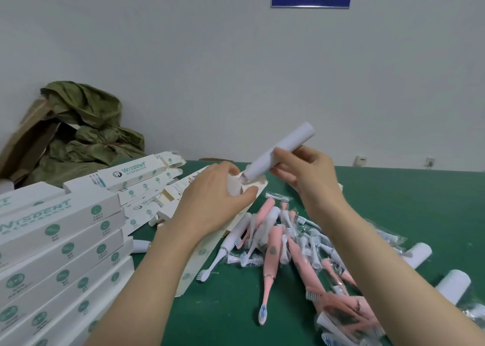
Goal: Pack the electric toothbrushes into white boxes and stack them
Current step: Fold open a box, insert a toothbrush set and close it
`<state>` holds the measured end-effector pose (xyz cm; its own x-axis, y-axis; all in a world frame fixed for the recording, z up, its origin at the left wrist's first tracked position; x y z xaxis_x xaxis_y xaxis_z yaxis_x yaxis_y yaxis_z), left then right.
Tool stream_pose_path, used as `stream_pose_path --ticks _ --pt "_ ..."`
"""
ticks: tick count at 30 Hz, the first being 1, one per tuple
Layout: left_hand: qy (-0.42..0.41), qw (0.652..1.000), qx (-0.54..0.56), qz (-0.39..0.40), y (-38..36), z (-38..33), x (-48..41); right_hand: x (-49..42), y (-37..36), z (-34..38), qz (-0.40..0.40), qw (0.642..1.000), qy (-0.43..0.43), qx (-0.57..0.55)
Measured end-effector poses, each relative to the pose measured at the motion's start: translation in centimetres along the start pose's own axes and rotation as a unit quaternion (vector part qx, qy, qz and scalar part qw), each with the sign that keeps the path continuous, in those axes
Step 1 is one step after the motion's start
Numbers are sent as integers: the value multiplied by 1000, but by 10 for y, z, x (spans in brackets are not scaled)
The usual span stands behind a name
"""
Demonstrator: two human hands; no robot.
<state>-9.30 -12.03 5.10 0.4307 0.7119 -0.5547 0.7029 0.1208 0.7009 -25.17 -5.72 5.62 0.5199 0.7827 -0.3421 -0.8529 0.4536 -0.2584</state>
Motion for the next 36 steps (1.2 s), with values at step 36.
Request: stream_pose_path --ticks 36 --pt "-15 999 28 27 -1 0 -1 15 -1 -57 302 794 82 521"
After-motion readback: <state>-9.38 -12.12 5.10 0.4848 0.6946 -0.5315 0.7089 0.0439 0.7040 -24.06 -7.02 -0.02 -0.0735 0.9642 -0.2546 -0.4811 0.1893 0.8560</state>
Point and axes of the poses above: each hand's wrist, its own x-axis away from the middle knuckle, its own y-axis out of the back of the hand, z = x × y, the point moved 10 cm from there along -x, towards the middle knuckle
